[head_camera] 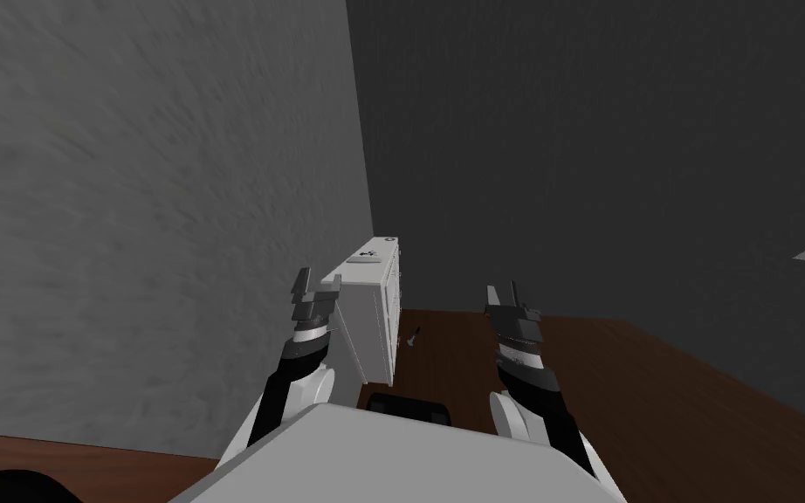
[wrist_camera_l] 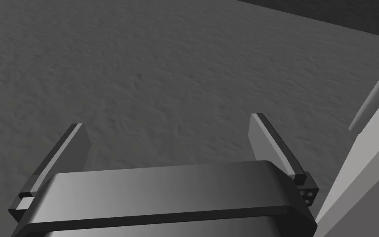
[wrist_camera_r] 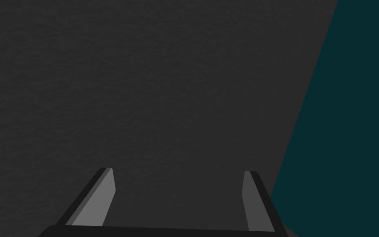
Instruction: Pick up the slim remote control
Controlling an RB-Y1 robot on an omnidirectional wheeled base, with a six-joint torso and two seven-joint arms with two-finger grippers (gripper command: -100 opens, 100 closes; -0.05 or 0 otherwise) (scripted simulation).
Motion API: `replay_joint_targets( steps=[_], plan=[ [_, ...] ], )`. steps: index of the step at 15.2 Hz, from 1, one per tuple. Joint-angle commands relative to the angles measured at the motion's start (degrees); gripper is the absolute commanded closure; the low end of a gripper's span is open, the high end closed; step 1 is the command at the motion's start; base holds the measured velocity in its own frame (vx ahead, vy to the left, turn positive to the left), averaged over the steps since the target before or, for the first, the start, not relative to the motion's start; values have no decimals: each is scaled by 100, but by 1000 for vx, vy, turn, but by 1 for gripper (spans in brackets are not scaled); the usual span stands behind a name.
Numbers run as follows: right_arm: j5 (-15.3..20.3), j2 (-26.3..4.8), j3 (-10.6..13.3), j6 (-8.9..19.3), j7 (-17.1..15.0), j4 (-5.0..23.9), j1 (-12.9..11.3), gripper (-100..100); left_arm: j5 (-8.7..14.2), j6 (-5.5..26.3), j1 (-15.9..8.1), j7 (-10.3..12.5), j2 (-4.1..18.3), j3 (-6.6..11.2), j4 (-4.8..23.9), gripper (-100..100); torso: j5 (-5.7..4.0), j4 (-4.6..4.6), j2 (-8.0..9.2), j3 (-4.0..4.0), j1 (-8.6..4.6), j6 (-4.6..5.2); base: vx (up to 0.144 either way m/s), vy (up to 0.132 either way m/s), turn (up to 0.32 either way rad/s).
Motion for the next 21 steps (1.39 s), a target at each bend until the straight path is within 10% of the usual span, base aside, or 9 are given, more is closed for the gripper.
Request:
replay_joint_targets(
  steps=[1,21],
  plan=[
    [0,0,0,0,0,0,0,0,-15,105,-127,-1,173,5,46,-100,0,0,0,0,0,0,3,-7,-10],
    [0,0,1,0,0,0,-1,0,-151,2156,-2633,-124,1507,123,1183,-100,-3,1,4,2,-14,2,-10,-34,-28]
  ],
)
